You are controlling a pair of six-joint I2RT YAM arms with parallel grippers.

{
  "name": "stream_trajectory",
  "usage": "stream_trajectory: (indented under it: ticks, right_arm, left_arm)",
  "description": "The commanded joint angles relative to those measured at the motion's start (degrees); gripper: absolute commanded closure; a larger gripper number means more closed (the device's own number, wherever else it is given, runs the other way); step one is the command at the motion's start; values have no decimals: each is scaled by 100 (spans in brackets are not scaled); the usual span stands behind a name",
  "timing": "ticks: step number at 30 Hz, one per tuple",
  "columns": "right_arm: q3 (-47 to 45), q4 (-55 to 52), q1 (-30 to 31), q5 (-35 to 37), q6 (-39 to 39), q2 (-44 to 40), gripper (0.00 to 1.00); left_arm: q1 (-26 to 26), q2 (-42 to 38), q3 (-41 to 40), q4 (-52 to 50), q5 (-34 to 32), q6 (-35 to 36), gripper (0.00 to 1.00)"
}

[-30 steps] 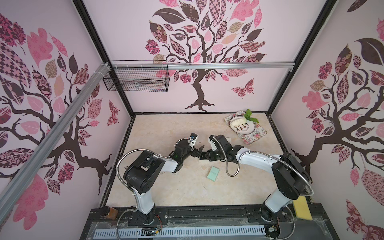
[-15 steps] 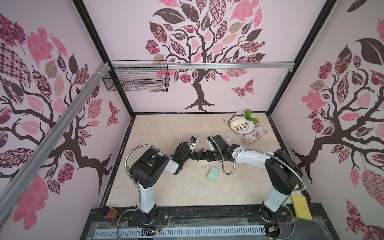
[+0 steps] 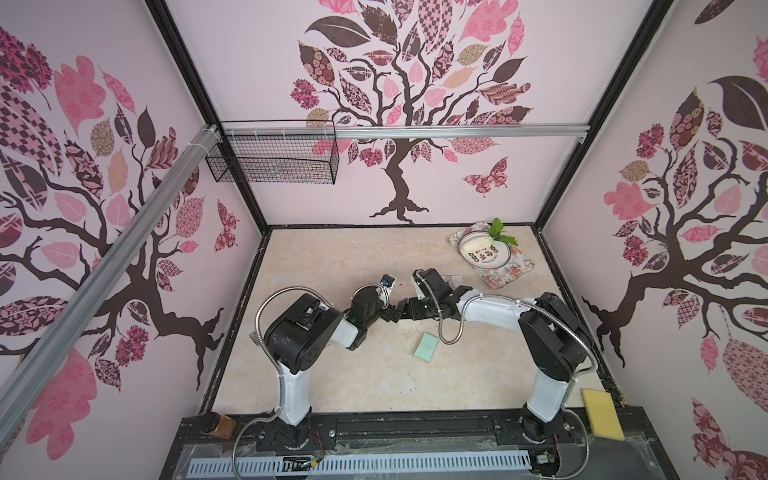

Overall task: Take the rings out of the lift-off lid box
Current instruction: Take out the ring from the jewelry box.

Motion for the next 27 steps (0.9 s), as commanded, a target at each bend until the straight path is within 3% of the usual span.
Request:
stream_trajectory:
  ticks: [1,20,27]
  right_arm:
    - [208,-73,28,181,182,184,69]
    - [365,-154,34,410,221,590,71]
    - [506,-512,93,874,60,590,71]
  left_arm:
    - [-47,78,-75,134,-60,17,2]
    - [-56,106,-59,134,-51,0,2]
    - [-55,102,-56,126,-37,0,2]
